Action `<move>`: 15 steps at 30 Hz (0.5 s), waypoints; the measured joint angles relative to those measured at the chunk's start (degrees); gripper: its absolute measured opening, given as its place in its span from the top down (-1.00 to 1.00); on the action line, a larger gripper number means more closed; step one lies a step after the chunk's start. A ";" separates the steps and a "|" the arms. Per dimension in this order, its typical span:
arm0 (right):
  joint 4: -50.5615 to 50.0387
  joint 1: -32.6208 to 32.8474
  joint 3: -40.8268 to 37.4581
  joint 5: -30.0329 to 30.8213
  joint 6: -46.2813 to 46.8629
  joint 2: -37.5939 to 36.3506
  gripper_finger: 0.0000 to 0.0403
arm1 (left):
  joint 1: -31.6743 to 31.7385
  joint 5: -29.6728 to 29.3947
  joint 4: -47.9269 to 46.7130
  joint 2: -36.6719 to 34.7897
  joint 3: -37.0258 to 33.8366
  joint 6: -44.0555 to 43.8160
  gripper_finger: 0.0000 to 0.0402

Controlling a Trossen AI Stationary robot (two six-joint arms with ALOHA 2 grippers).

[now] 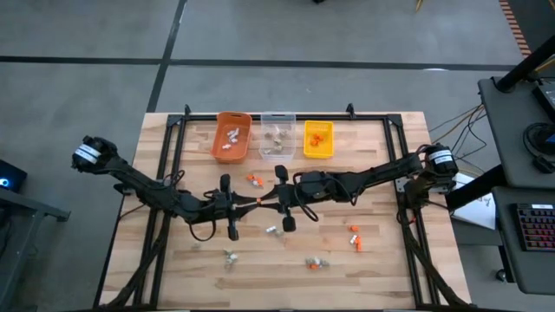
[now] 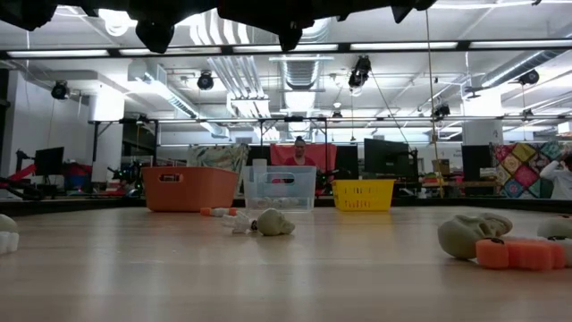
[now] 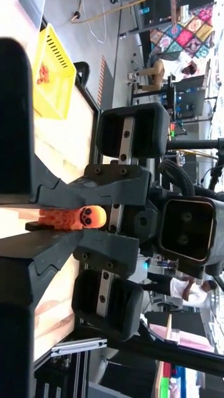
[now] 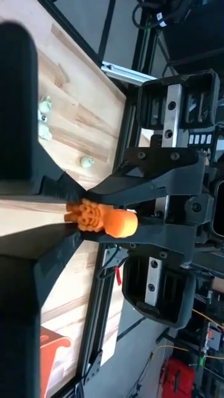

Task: Sort Halloween decoration
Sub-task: Put the orange skeleton toy into the yellow bin

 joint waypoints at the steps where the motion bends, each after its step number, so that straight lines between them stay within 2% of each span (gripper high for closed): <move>1: 0.02 0.00 0.00 0.00 -0.17 0.00 0.81 | 0.00 0.01 0.06 0.00 -0.01 -0.05 0.87; 5: 0.02 0.00 0.00 -0.09 -0.15 0.02 0.93 | 0.00 0.05 -0.02 0.00 -0.01 -0.25 0.71; 10: -0.41 0.00 0.00 -0.10 -0.13 0.00 0.93 | 0.04 0.07 -1.60 -0.02 0.01 -0.27 0.46; 15: -6.11 -0.44 0.16 0.20 1.38 -1.30 0.93 | 0.04 -0.24 -8.58 -2.27 -0.01 -0.88 0.28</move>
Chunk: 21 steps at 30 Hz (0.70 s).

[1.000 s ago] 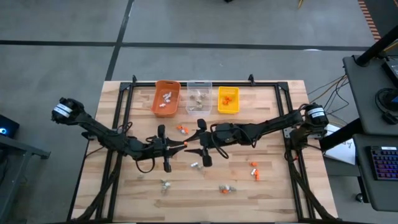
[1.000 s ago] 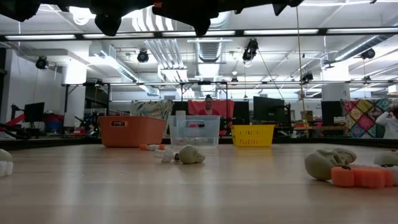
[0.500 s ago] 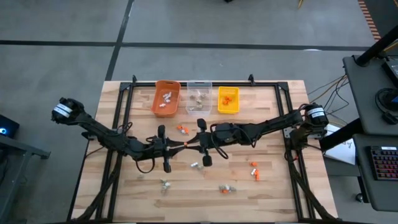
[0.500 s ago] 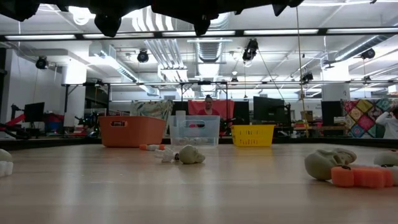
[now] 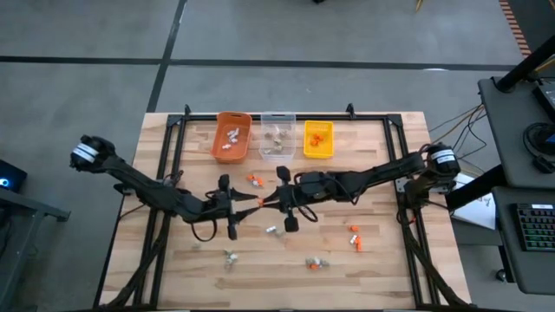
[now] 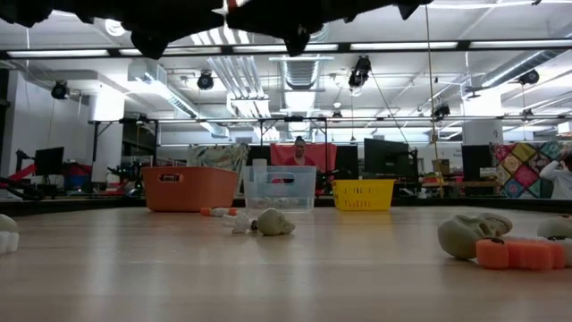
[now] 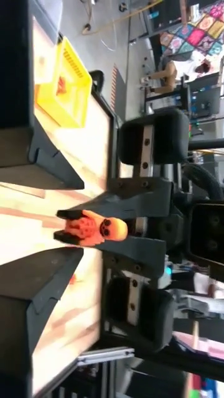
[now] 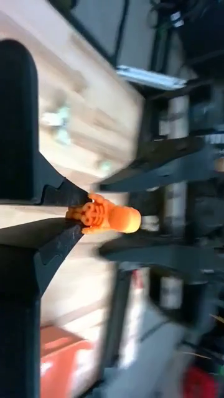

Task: Sort Halloween decoration
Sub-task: Put the orange skeleton toy into the yellow bin

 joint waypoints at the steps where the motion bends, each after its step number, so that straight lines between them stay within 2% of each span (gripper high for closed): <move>1: -2.70 -0.39 0.21 0.08 0.62 -0.41 0.93 | 0.00 -0.05 -2.00 -0.86 0.00 -0.39 0.26; 4: -14.48 -2.06 2.09 3.66 2.61 -1.82 0.93 | 0.00 -0.13 -8.58 -3.70 0.00 -2.28 0.21; 9: -39.26 -7.83 6.84 19.40 4.25 -2.22 0.93 | 0.07 -0.80 -15.88 -7.64 0.00 -6.23 0.20; 11: -46.71 -12.39 7.73 22.43 6.53 -1.79 0.93 | 0.07 -1.02 -15.73 -8.14 -0.02 -6.78 0.20; 14: -54.20 -20.54 7.65 21.72 11.42 -1.59 0.93 | 0.12 -1.42 -15.53 -8.10 -0.02 -7.67 0.20; 16: -56.11 -26.50 7.16 18.79 14.20 -1.32 0.93 | 0.11 -1.59 -15.76 -7.76 -0.02 -8.01 0.20; 21: -56.14 -38.53 5.93 4.91 16.75 0.94 0.93 | 0.13 -1.82 -15.37 -6.45 -0.02 -8.47 0.20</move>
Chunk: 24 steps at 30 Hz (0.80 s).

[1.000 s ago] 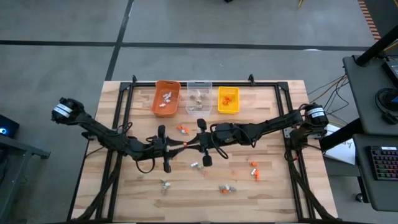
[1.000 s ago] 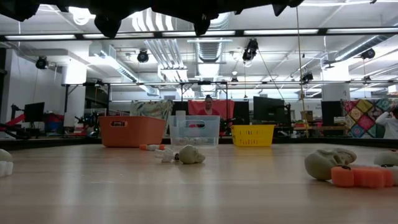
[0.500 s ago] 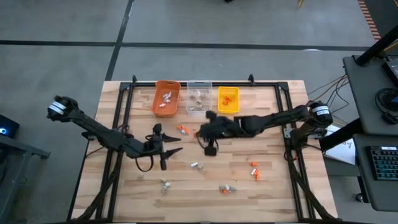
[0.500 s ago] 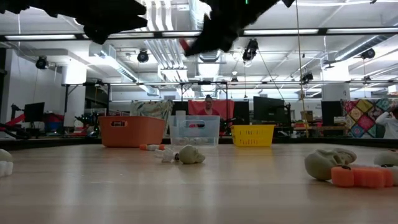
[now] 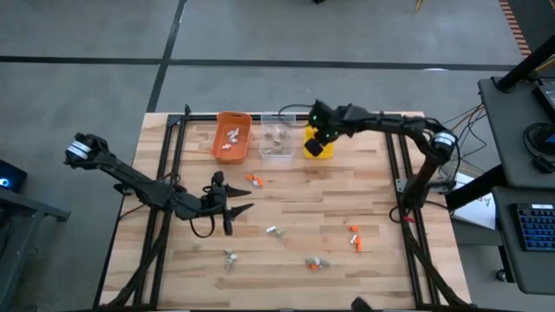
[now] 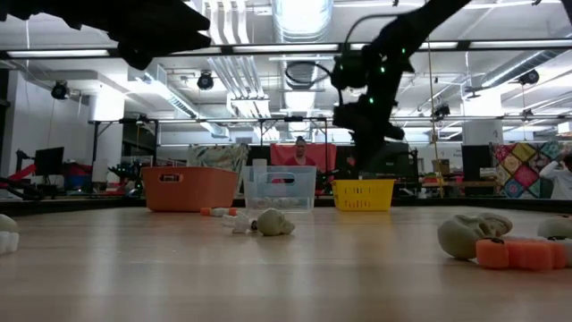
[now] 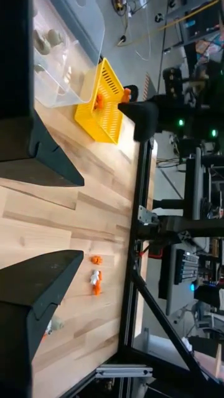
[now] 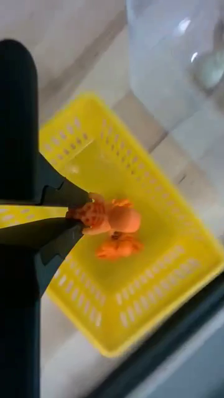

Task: Sort Halloween decoration
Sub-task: Put the orange skeleton toy into the yellow bin

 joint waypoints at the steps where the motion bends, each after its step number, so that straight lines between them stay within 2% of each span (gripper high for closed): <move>1: -0.06 -1.63 -0.07 -1.72 0.23 0.63 0.93 | 0.00 0.00 0.00 0.26 0.00 -0.09 0.20; 5: -0.04 -4.55 -0.23 -2.71 1.36 2.91 0.93 | 0.00 -0.02 0.75 1.16 0.00 -0.17 0.20; 16: 3.85 -4.78 -0.27 -2.86 -0.19 4.29 0.91 | 0.00 -0.04 1.07 2.20 0.00 -0.78 0.20; 24: 4.73 -4.78 -0.27 -2.84 -0.26 4.27 0.52 | 0.00 -0.04 1.22 2.20 0.00 -0.78 0.20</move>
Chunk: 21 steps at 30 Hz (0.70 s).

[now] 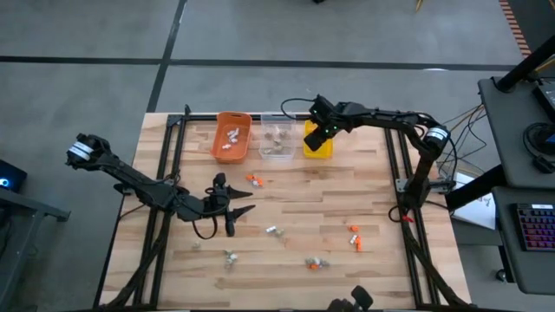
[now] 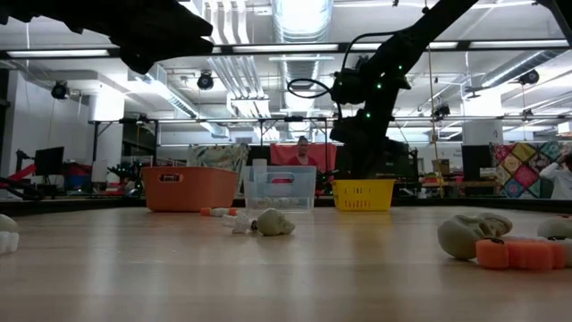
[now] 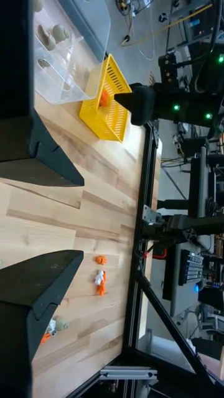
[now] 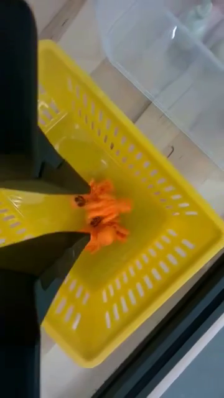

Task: Sort Halloween decoration
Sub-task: Put the orange skeleton toy into the yellow bin, then put the gray skull toy into the transparent bin

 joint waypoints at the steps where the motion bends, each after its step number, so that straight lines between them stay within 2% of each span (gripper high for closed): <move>1: 0.20 0.00 0.00 0.00 0.00 0.00 0.48 | 0.05 0.00 0.00 0.00 0.00 0.00 0.20; 6: 0.42 0.02 0.00 -0.04 0.13 -0.98 0.32 | 0.35 -0.02 0.00 0.00 0.00 0.00 0.20; 12: -1.11 1.18 0.00 -1.06 2.70 -4.80 0.30 | 0.52 -0.02 0.00 0.00 0.00 0.01 0.20; 15: -2.63 3.86 -0.08 -2.46 2.77 -7.46 0.34 | 0.52 0.00 0.00 0.00 0.02 0.02 0.20; 21: -2.38 13.59 -1.68 -2.49 3.00 -12.75 0.41 | 0.52 0.02 -0.20 0.00 0.02 0.02 0.20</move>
